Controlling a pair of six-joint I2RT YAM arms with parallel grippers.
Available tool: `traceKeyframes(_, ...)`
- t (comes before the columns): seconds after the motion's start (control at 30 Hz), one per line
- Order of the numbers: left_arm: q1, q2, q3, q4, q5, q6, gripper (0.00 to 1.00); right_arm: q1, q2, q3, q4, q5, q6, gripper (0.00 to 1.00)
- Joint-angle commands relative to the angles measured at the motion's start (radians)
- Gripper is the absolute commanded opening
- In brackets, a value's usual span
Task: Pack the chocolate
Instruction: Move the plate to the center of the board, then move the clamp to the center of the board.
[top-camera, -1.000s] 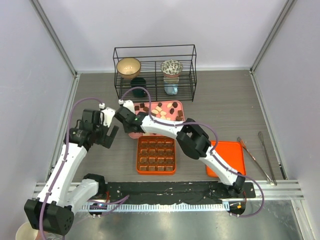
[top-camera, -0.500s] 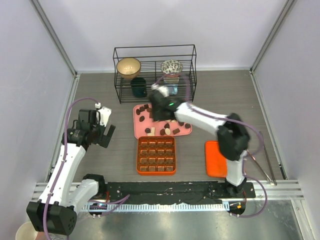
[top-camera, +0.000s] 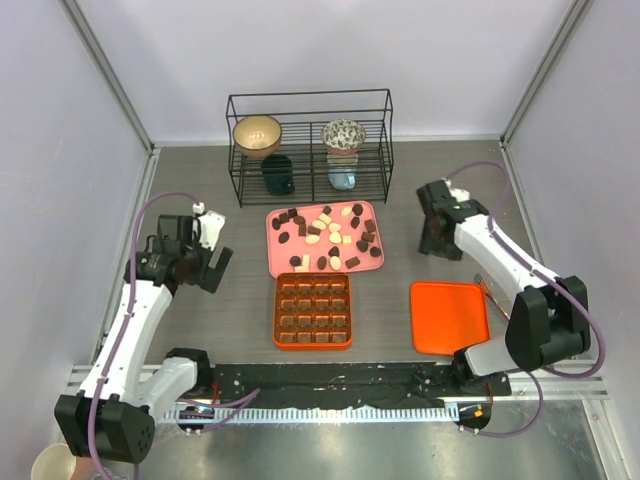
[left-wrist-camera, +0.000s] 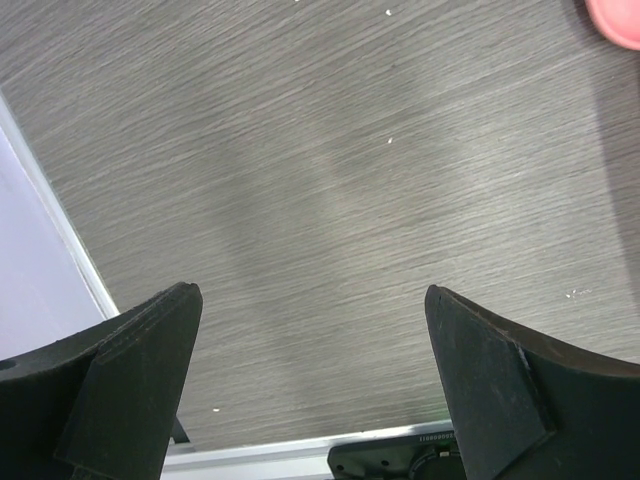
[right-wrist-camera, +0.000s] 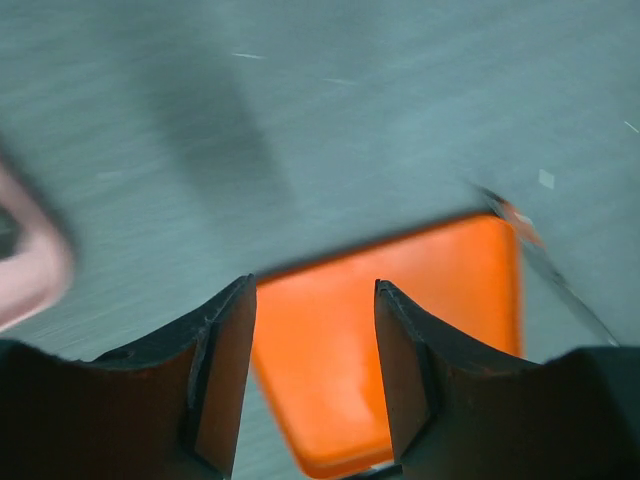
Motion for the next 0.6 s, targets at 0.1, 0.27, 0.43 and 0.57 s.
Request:
traceKeyframes(0.1,0.006,0.117,0.046,0.123,0.100,0.003,1.00,-0.167,-0.125,-0.039,-0.118,0.018,-0.065,0.55)
traceKeyframes(0.27,0.004,0.317,0.126,0.205,0.195,-0.020,1.00,-0.196,-0.100,-0.004,-0.170,0.067,-0.083,0.56)
traceKeyframes(0.43,-0.019,0.501,0.198,0.287,0.224,-0.024,1.00,-0.260,-0.071,-0.002,-0.204,0.063,-0.071,0.61)
traceKeyframes(0.57,-0.046,0.634,0.270,0.321,0.230,-0.018,1.00,-0.355,-0.004,-0.001,-0.204,0.049,-0.069,0.62)
